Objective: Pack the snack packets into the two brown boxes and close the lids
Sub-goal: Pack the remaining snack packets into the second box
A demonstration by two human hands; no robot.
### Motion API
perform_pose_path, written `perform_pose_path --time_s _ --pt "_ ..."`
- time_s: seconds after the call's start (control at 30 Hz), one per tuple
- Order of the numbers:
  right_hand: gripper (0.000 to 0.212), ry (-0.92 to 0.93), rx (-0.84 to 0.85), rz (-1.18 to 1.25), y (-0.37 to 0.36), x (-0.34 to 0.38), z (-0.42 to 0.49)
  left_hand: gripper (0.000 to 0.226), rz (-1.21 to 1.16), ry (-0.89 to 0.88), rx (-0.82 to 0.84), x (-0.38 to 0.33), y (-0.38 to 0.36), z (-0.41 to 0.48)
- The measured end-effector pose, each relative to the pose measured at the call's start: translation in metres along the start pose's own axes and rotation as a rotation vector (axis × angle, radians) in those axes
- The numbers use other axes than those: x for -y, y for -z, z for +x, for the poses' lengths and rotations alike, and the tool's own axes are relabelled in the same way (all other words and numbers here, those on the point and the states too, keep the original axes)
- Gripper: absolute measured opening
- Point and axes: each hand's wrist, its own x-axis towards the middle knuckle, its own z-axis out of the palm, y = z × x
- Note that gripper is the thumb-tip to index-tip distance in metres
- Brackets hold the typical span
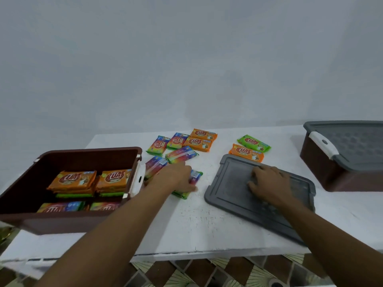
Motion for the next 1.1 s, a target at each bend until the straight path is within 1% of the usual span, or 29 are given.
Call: perform_pose_path --time_s 0.03,0.07,0.1,0.23,0.3,0.33,0.37,0.4,0.43,0.47,0.53,0.57,0.6,0.63,0.7,0.73,0.77,0.83,0.87,0.93,1.0,1.07,1.1 --pt "0.032 0.030 -0.013 0.007 -0.001 0.006 -0.001 0.067 0.015 -0.003 -0.019 -0.005 -0.007 0.000" --pt "0.033 0.082 -0.026 0.030 0.000 0.014 0.001 0.069 0.014 -0.003 -0.054 -0.007 -0.012 0.000" --pt "0.035 0.136 -0.028 0.062 0.002 0.022 0.001 0.067 -0.013 -0.009 -0.085 -0.008 -0.013 0.000" --pt "0.052 0.295 0.033 0.158 0.013 0.057 0.008 0.044 -0.363 0.058 -0.106 -0.007 -0.006 -0.001" --pt "0.060 0.332 0.045 0.232 0.017 0.075 0.013 0.024 -0.451 0.084 -0.194 -0.007 -0.001 -0.001" --pt "0.064 0.333 0.062 0.296 0.019 0.083 0.015 0.016 -0.489 0.087 -0.244 -0.006 0.001 0.000" --pt "0.068 0.324 0.087 0.387 0.021 0.090 0.018 0.012 -0.554 0.081 -0.266 -0.004 0.004 0.001" --pt "0.068 0.308 0.114 0.502 0.023 0.096 0.020 0.013 -0.640 0.058 -0.251 -0.003 0.006 0.001" --pt "0.062 0.298 0.141 0.610 0.025 0.100 0.023 0.016 -0.727 0.027 -0.213 -0.001 0.009 0.000" --pt "0.051 0.301 0.155 0.685 0.027 0.102 0.025 0.019 -0.820 0.002 -0.175 0.000 0.010 0.001" --pt "0.030 0.304 0.160 0.747 0.029 0.101 0.033 0.022 -0.954 0.015 -0.163 0.003 0.011 0.005" --pt "0.026 0.288 0.172 0.772 0.029 0.098 0.036 0.025 -0.962 0.046 -0.181 0.005 0.010 0.008" --pt "0.025 0.259 0.182 0.800 0.028 0.093 0.038 0.031 -0.889 0.097 -0.198 0.008 0.009 0.012" --pt "0.025 0.220 0.184 0.829 0.027 0.087 0.041 0.042 -0.723 0.158 -0.191 0.013 0.006 0.017" --pt "0.025 0.124 0.149 0.870 0.023 0.075 0.046 0.063 -0.365 0.277 -0.043 0.020 -0.003 0.021" --pt "0.025 0.082 0.121 0.881 0.022 0.070 0.047 0.066 -0.259 0.309 0.059 0.020 -0.007 0.020" --pt "0.025 0.043 0.098 0.894 0.022 0.066 0.048 0.063 -0.193 0.310 0.143 0.019 -0.011 0.020" --pt "0.024 -0.011 0.074 0.933 0.023 0.060 0.049 0.054 -0.109 0.256 0.237 0.015 -0.017 0.022" --pt "0.023 -0.023 0.070 0.951 0.023 0.057 0.050 0.054 -0.073 0.211 0.253 0.012 -0.019 0.024" --pt "0.025 -0.032 0.074 0.967 0.021 0.053 0.050 0.069 -0.055 0.117 0.216 0.007 -0.022 0.024" --pt "0.029 -0.049 0.077 0.992 0.019 0.051 0.051 0.088 -0.101 0.054 0.085 0.001 -0.020 0.019" --pt "0.031 -0.086 0.090 1.048 0.018 0.049 0.052 0.094 -0.222 0.078 -0.043 0.003 -0.017 0.019" --pt "0.031 -0.109 0.099 1.083 0.018 0.049 0.052 0.090 -0.261 0.099 -0.060 0.007 -0.015 0.020"
